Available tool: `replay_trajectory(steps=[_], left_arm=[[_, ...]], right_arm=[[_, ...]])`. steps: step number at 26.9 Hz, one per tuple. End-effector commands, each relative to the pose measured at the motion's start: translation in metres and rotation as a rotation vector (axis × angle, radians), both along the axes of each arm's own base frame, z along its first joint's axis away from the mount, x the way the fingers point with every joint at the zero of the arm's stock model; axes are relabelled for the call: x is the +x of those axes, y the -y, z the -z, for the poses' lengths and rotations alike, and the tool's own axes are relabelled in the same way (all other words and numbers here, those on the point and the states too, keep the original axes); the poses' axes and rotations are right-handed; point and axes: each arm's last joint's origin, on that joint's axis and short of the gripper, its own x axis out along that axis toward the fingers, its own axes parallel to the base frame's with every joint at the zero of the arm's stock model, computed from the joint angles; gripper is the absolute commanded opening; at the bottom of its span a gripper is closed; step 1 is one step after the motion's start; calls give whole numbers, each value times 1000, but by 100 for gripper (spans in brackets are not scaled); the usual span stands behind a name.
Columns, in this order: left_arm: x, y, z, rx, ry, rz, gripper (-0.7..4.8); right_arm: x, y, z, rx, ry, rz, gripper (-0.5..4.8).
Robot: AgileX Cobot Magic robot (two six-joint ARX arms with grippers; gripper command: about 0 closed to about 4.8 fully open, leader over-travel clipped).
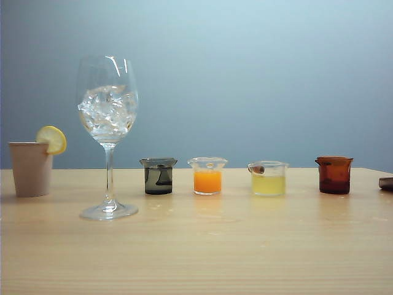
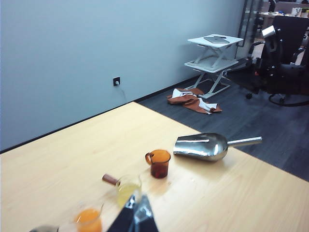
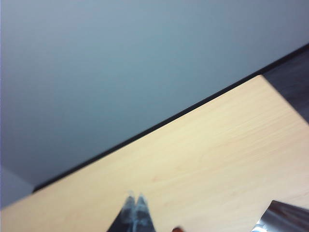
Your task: Pick up the ice scoop on the desk filled with ice cubes, pour the ice into the goblet, and finally put the scoop back on the table.
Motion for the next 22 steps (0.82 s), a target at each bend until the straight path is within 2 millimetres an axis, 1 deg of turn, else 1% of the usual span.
replay_trajectory(steps=[1,3,8,10,12,16,17,18,19,22], left_arm=[[-10,-13,1,23,-20,-72,-5],[-17,-21,0,22,-18,-108,-5],[-36,-40,1,-30,28,-112,-5],[-43,-46,5,-53,26,-111,-5],[-51,-54,16,-98,3,-110,-5],[-60,-63,34,-113,19,-109,-5],[-62,-65,45,-111,17,-109,-5],[-62,-65,49,-108,14,-109,-5],[-61,-63,58,-97,3,-109,-5],[-55,-57,79,-75,-50,-102,-5]], right_arm=[[-18,-21,-13,-110,27,-10,-4],[-30,-32,-17,-153,32,-15,-4],[-57,-54,-26,-230,83,-84,-4],[-68,-61,-26,-236,110,-98,-4],[-82,-68,-21,-250,120,-100,-4],[-97,-76,-5,-251,127,-142,-4],[-105,-80,7,-253,129,-145,-4],[-108,-81,13,-258,130,-149,-4],[-112,-83,24,-265,129,-155,-4],[-118,-87,46,-267,112,-169,-4]])
